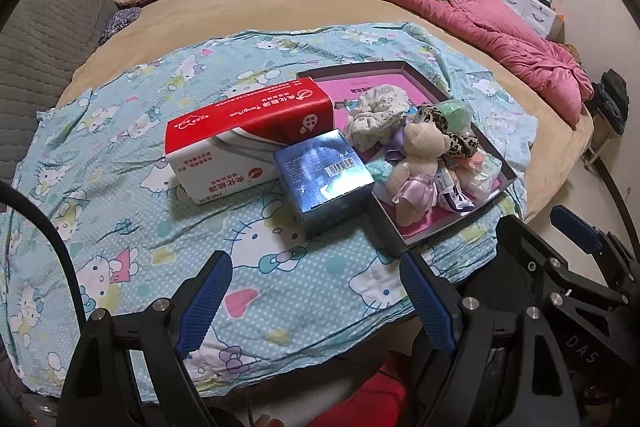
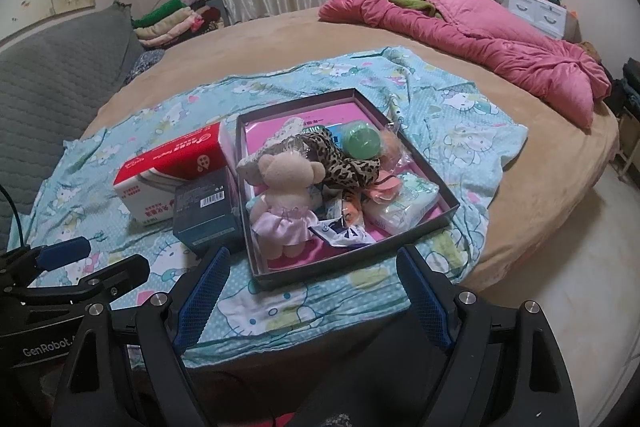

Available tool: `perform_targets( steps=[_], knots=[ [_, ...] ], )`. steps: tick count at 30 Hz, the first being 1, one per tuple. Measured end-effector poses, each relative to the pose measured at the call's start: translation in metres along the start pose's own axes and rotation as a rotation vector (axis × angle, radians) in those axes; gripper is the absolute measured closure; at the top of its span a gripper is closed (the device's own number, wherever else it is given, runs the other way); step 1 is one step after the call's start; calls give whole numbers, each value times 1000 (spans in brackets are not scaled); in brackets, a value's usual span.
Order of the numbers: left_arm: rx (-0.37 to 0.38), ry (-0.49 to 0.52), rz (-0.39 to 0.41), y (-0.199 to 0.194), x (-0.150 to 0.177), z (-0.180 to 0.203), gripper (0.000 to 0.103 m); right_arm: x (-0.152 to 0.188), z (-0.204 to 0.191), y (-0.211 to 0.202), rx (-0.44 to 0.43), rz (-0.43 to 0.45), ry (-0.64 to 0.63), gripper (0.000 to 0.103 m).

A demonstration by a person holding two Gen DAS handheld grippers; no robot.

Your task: Organize soft objects

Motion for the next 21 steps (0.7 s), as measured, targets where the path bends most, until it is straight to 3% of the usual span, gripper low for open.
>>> perform_targets(
  steps=[21],
  knots=[
    [-14, -6, -13, 6, 3, -3, 18, 4, 1, 2, -6, -14, 9, 17]
  ],
)
Point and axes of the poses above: each gripper's, at about its wrist camera, not at the fingertips, and y roughly the way its jaws point, z to its right, x to its underside, the point moved 8 cm from there along y, roughly the way its jaws point, and after that the axes turned 13 degrees about -y, right-handed, at the moved point
